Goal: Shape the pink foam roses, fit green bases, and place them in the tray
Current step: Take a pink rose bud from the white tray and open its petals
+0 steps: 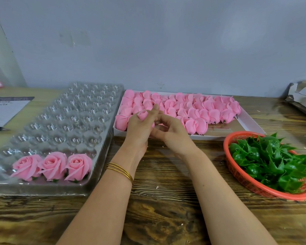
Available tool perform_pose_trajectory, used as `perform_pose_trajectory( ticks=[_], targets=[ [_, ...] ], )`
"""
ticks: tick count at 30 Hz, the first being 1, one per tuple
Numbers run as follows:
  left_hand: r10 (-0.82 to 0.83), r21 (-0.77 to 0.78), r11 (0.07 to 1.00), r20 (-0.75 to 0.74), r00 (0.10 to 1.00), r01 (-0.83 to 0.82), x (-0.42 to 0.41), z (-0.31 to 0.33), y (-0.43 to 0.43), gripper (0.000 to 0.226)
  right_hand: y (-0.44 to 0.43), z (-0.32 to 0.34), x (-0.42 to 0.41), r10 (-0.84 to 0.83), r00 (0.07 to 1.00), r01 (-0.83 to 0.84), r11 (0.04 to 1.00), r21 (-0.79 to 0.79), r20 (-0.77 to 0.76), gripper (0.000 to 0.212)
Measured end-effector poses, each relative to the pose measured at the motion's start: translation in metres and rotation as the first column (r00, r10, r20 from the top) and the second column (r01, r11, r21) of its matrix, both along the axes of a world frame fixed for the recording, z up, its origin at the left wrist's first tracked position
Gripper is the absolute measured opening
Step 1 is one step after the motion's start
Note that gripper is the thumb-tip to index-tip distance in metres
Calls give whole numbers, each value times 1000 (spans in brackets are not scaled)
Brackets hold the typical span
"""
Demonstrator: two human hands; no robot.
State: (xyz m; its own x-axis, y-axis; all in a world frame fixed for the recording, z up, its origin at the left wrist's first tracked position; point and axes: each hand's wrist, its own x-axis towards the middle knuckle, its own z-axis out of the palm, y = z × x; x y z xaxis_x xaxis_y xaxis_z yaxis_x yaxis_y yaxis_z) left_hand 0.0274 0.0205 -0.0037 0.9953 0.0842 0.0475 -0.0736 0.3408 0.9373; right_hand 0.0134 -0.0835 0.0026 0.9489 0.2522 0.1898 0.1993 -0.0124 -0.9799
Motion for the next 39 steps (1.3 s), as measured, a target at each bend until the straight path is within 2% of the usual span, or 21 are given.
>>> perform_pose_trajectory(
  ticks=[3,6,11,15,22,27,30,33,37,39],
  targets=[
    [-7,24,1000,-20,1000,8,-1,0,0,23,0,-1,0,72,993,-62,992,110,-89,30],
    [-10,34,999,-28,1000,11,-1,-1,0,25,-4,-3,3,135,981,-113,981,155,-139,28],
    [10,3,1000,-24,1000,-10,-1,-1,-1,20,-4,-4,3,73,989,-55,988,142,-125,18],
    [34,-2,999,-37,999,-34,2,-3,-4,31,0,-2,2,-33,999,34,999,-36,14,35],
    [40,7,999,-25,999,-40,5,-5,-4,29,5,-5,4,-99,993,102,994,-45,68,32],
    [30,9,1000,-34,999,-30,6,-4,-1,26,1,-5,5,-29,999,30,999,-37,31,24],
    [6,-1,1000,-46,999,-6,6,-5,2,28,0,-4,2,35,998,-33,999,31,-51,11],
    [-9,26,1000,-51,999,10,5,-5,4,21,-1,-4,2,102,987,-92,992,90,-121,14],
    [-3,25,1000,-58,998,4,4,-4,3,23,-1,-4,2,84,986,-69,992,105,-143,11],
    [42,-30,999,-93,995,-45,4,-1,1,38,-1,-4,3,33,994,-28,998,51,-106,14]
  ],
)
